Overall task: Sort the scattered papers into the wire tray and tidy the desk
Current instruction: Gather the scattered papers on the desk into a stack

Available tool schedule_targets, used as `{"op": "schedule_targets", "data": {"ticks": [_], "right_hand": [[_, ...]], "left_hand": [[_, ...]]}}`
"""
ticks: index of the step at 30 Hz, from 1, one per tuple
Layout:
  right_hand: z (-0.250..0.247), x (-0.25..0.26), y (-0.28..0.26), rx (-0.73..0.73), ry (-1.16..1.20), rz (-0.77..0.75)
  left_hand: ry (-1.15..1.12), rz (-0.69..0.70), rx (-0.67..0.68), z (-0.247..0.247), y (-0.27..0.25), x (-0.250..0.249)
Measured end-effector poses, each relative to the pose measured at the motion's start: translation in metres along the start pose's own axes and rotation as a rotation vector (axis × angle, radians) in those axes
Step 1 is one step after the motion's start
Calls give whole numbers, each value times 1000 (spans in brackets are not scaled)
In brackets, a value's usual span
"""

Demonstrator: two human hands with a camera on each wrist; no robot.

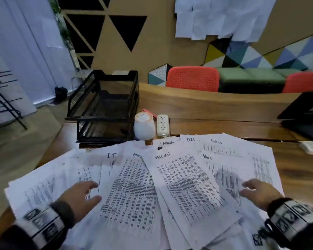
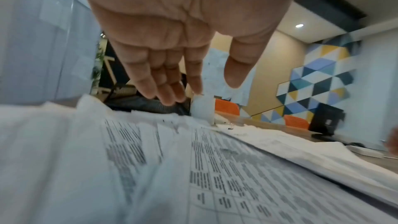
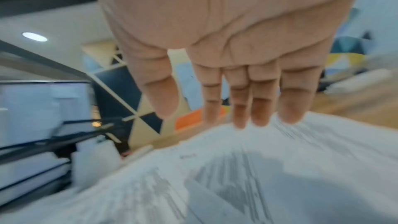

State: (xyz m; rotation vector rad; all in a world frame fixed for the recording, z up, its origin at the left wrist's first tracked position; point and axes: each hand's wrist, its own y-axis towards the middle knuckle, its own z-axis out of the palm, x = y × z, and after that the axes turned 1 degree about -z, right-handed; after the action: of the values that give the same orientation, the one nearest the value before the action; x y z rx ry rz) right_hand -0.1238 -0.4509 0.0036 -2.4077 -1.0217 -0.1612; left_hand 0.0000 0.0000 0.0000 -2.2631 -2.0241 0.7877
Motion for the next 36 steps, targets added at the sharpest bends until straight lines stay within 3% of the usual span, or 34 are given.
{"op": "schedule_targets", "data": {"ticks": [3,6,9,15,22,31,36], "right_hand": [[17,4,21,65,50,270],[30,11,22,57,149,329],[40,23,20,102,143,300],[59,45,15,123,206,230],[73,51,13,123,130,256],[17,38,8,-259,211,57],[0,52,-6,-184,180,25]], "left_hand": [[-11,-222,81,24,39,-18],[5,-358,136,38,55,-31],[-61,-382,191,47,61,-32],[-412,-468,202,48,66,-35],[-421,-341,187,51,59,-36],[-226,-42,-52,3,43,-74],[-108,96,-212,-28,33,-101]]}}
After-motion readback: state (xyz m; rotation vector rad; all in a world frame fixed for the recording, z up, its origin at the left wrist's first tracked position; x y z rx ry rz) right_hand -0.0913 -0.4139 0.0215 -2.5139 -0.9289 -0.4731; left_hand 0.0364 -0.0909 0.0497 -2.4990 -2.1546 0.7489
